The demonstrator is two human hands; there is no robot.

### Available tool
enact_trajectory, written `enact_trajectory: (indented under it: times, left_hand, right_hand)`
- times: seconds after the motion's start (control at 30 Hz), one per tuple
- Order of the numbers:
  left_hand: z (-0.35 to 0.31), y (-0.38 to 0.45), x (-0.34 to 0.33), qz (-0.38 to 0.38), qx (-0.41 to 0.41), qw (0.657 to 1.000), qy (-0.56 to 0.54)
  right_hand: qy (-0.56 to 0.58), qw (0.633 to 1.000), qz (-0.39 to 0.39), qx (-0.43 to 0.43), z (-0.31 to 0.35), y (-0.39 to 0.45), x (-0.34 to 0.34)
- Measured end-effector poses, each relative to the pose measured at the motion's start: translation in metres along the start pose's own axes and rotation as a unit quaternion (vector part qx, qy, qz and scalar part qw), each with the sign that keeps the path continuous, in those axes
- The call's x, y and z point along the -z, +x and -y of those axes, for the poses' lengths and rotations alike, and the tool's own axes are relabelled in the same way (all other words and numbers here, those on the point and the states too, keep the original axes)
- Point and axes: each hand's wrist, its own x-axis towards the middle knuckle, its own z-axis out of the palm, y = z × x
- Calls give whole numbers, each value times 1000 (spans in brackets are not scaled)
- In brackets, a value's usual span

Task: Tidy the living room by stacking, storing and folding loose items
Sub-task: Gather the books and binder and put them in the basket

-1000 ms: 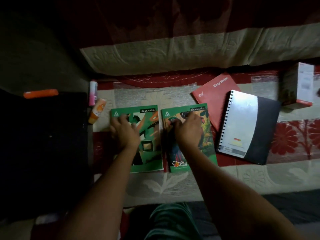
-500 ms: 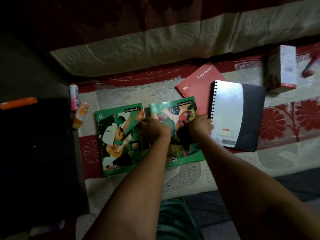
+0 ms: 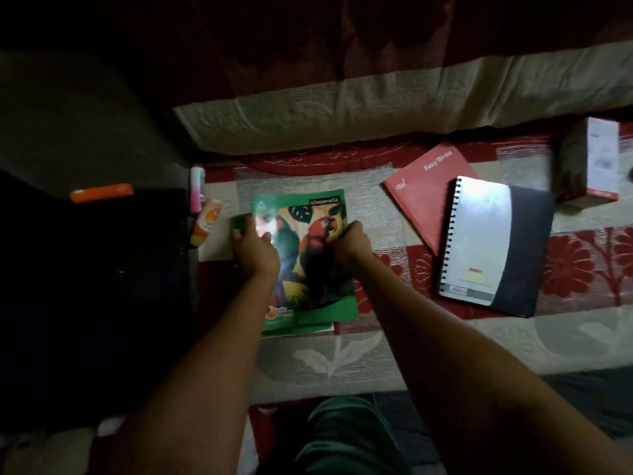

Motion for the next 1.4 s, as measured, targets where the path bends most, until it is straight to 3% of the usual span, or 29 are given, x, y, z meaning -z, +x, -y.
enact_trajectory:
  times: [0.17,0.4,0.57,0.67,0.73,0.8,0.87,0.97,1.07,1.4]
  left_hand:
    - [45,8,12,7,53,998,-36]
    - [66,21,5,32,48,998,24]
    - [40,8,3,-30,111,988,106]
    - [6,-4,-9,-75,21,992,99]
    - [-24,-11,-30,-15,-63,997,50]
    - [-56,-22,-59,116,-98,988,-17]
    - [-88,-37,-86,211,-85,973,-37]
    - [-129,-61,-124,272,-59,960,-18]
    - [-159,-77,-150,237,-12,971,28]
    - [-185,-78,-188,168,157,971,-68]
  right_hand:
    - [-66,998,25,5,3,-6,-36]
    - [-97,994,-30,39,-5,-2,-46]
    - [-146,985,-66,59,-9,-1,-30]
    - [-144,982,-98,70,-16,9,-3]
    - [-137,976,-153,77,-24,17,19]
    - [-170,961,-195,94,-35,27,46]
    - [-191,952,-218,95,-48,39,73]
    - [-161,960,-225,53,-68,56,104]
    - [-143,966,-210,40,-80,66,122]
    - [-148,970,-180,64,-80,72,143]
